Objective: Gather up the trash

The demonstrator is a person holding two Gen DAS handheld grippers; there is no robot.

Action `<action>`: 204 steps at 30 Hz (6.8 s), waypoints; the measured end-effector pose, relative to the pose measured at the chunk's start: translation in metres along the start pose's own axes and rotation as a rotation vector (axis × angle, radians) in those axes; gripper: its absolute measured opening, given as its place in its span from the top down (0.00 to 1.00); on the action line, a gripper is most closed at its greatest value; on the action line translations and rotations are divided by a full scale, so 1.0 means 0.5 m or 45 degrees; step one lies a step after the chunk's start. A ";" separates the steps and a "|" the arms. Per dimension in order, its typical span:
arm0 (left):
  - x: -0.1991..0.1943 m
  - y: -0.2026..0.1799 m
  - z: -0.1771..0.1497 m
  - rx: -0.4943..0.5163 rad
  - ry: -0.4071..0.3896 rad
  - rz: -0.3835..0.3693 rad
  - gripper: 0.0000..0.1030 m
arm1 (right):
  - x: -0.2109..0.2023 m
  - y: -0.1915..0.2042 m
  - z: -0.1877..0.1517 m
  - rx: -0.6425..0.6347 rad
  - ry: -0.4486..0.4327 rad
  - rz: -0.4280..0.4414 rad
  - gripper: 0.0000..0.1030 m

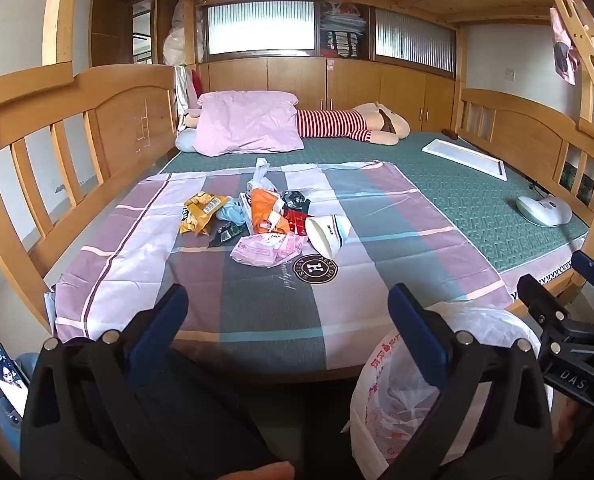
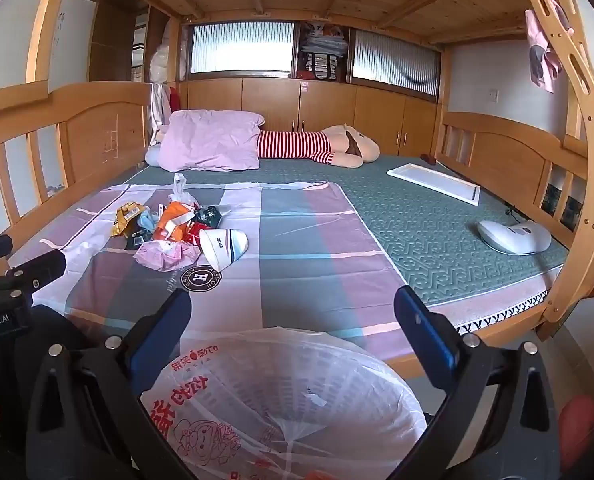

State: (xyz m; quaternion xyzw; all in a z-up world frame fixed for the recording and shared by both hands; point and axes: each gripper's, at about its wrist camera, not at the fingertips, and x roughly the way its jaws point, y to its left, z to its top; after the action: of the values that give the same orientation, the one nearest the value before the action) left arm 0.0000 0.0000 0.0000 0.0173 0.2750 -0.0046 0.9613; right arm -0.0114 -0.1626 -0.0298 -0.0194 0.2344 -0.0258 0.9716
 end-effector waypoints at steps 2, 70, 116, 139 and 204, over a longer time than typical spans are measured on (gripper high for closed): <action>0.000 0.000 0.000 -0.006 -0.002 -0.006 0.03 | -0.001 -0.001 0.001 0.001 -0.005 -0.004 0.03; 0.016 0.013 -0.019 -0.015 0.054 0.002 0.03 | 0.018 -0.002 -0.006 0.025 0.028 -0.004 0.03; 0.030 0.007 -0.033 -0.024 0.103 0.000 0.03 | 0.035 0.004 -0.009 0.042 0.092 0.001 0.03; 0.216 0.138 -0.063 -0.278 0.388 -0.173 0.20 | 0.128 -0.069 -0.035 0.195 0.366 -0.045 0.19; 0.619 0.216 -0.022 -0.497 0.451 -0.366 0.79 | 0.401 0.082 0.070 0.396 0.577 0.313 0.30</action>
State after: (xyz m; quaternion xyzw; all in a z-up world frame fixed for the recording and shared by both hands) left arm 0.2586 0.1086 -0.1697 -0.2064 0.4337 -0.0847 0.8730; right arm 0.1846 -0.1329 -0.0918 0.1647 0.4390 0.0529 0.8817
